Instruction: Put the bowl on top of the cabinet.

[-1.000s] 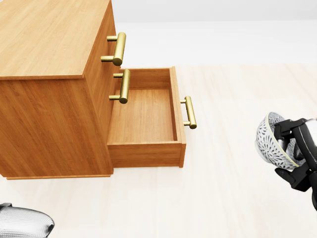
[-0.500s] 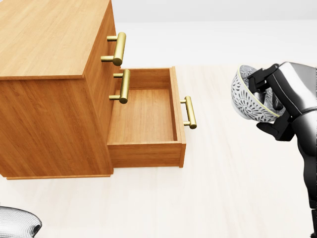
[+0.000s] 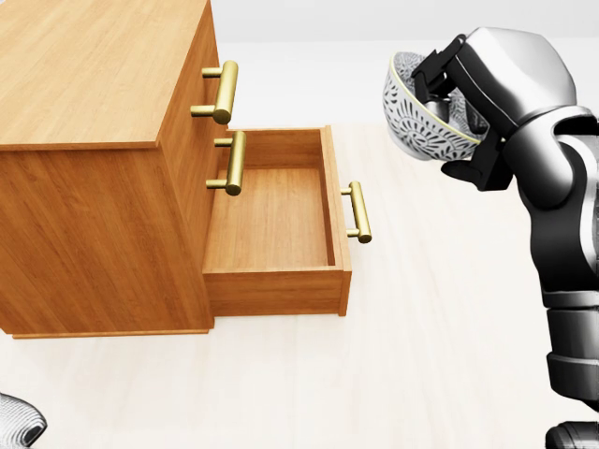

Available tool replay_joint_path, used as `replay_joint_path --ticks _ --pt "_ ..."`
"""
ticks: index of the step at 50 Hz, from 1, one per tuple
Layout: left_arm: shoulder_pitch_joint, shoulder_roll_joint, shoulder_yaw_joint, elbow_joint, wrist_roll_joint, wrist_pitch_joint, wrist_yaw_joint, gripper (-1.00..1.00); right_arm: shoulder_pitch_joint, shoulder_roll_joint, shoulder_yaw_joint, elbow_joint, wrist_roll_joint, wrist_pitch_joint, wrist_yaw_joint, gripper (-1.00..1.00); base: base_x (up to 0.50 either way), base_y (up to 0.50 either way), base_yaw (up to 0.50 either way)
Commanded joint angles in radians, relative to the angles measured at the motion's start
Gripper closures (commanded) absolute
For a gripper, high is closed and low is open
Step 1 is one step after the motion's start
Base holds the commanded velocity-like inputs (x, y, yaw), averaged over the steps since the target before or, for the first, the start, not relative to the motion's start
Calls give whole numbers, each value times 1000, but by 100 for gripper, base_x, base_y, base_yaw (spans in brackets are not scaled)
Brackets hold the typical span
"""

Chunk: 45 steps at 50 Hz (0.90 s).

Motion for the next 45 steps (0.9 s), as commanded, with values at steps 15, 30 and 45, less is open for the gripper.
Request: replay_joint_path --ticks 15,30,45 --pt "-1 91 11 0 -126 0 103 -100 -250 106 79 165 -70 5 -28 100 0 0 0" --pt "-1 139 13 0 -190 0 155 -100 -362 184 117 301 -111 21 -76 100 0 0 0" --pt "-1 159 31 0 -228 0 174 -100 -436 226 138 398 -136 24 -113 100 0 0 0"
